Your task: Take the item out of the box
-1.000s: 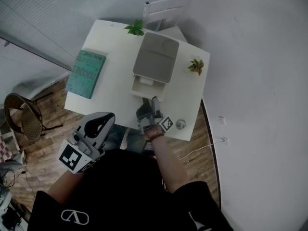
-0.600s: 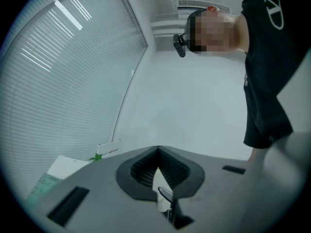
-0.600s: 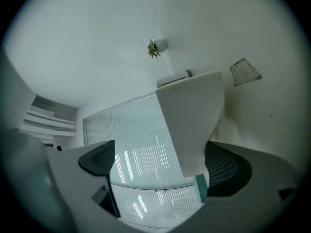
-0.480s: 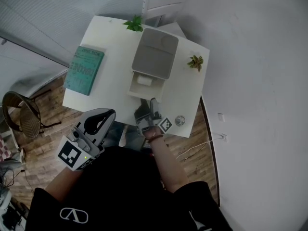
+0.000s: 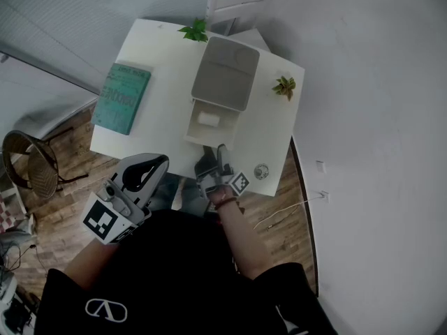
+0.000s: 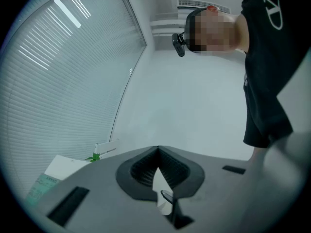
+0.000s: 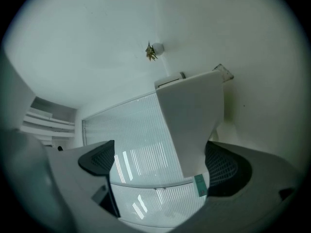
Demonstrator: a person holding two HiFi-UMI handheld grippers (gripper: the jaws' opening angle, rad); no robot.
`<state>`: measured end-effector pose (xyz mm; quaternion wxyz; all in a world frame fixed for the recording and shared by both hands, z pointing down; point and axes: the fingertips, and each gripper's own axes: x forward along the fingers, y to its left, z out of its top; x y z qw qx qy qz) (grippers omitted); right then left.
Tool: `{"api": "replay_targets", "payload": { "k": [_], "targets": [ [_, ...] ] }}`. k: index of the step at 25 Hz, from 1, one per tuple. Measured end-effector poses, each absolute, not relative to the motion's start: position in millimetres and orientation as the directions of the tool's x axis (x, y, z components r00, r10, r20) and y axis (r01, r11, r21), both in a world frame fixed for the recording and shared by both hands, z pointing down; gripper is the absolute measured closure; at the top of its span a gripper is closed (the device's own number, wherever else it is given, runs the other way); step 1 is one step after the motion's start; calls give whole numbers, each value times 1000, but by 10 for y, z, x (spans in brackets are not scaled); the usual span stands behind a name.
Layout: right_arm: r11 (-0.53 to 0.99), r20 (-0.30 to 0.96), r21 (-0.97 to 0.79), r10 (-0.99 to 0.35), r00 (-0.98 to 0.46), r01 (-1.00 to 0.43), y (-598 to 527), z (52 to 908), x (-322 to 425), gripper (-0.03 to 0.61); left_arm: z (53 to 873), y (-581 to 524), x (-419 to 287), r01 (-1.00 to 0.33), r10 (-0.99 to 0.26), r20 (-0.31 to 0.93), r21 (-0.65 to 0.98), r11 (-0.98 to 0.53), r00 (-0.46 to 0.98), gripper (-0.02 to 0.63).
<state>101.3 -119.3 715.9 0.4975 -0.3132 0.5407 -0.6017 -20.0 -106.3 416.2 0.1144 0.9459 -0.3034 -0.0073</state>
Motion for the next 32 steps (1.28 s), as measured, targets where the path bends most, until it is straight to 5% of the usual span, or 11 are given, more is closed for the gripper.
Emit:
{"api": "replay_targets", "payload": {
  "k": [15, 23, 27, 32],
  "targets": [
    [29, -139, -975, -856, -499, 222, -957, 7019, 652, 15, 4146, -1056, -195, -572, -578, 44, 223, -789, 815, 609],
    [271, -232, -960, -654, -721, 63, -844, 5936, 404, 38, 4035, -1112, -193, -569, -584, 4, 228, -790, 812, 609],
    [407, -32, -878, -577, -816, -253, -986, 5787, 457, 82, 3976, -1133, -201, -571, -589, -18, 229, -789, 808, 609],
    [604, 400, -509, -465, -790, -614, -1223, 6108, 625, 149, 3966, -1174, -305, -593, -615, -25, 239, -769, 788, 609]
  ]
}}
